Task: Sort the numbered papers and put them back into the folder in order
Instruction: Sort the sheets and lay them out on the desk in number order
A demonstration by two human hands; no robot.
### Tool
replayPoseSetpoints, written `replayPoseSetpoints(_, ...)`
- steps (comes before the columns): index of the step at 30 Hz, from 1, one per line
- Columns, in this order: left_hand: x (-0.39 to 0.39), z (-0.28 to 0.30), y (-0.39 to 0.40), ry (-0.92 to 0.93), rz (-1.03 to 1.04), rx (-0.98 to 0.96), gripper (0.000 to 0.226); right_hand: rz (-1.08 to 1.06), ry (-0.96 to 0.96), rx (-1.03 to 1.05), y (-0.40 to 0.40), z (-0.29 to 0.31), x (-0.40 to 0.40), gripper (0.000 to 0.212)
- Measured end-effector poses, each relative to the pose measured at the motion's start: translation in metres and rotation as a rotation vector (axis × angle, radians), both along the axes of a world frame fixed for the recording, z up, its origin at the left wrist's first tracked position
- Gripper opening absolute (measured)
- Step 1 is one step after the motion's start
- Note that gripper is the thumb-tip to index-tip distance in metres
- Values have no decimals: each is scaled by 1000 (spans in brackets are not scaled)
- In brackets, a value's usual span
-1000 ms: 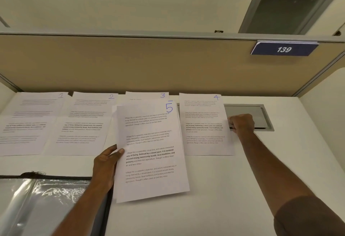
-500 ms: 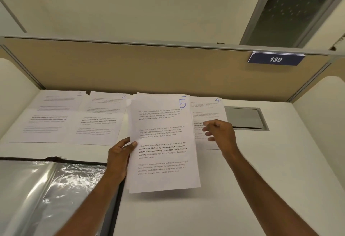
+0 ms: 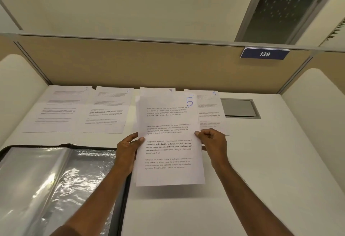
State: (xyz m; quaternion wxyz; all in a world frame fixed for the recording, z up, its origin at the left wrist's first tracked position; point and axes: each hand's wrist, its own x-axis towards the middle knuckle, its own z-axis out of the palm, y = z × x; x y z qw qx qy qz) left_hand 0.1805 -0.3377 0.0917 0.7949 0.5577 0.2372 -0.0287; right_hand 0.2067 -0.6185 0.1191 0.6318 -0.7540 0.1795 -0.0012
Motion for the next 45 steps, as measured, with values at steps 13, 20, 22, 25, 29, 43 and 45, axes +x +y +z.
replayPoseSetpoints(13, -12, 4, -7, -18, -27, -6, 28, -20, -27, -128, -4, -1, -19, 17)
replayPoseSetpoints(20, -10, 2, -15, -18, -27, -21, 26, 19, -47, -212, -13, 0, -15, 25)
replayPoseSetpoints(22, -8, 1, -17, -16, -33, -16, 31, 25, -53, -227, -17, 2, -15, 26)
replayPoseSetpoints(25, -7, 1, -21, -11, -33, -10, 37, 26, -66, -232, -22, 5, -14, 25)
replayPoseSetpoints(29, -4, 2, -24, -14, -33, 1, 41, -14, -74, -180, -33, 10, -11, 13)
replayPoseSetpoints(43, 9, 0, -45, 4, -20, 26, 37, -164, -15, 2, -85, 22, 9, 8)
replayPoseSetpoints(45, 14, -2, -50, 25, -10, 39, 38, -174, -3, 9, -97, 24, 15, 8)
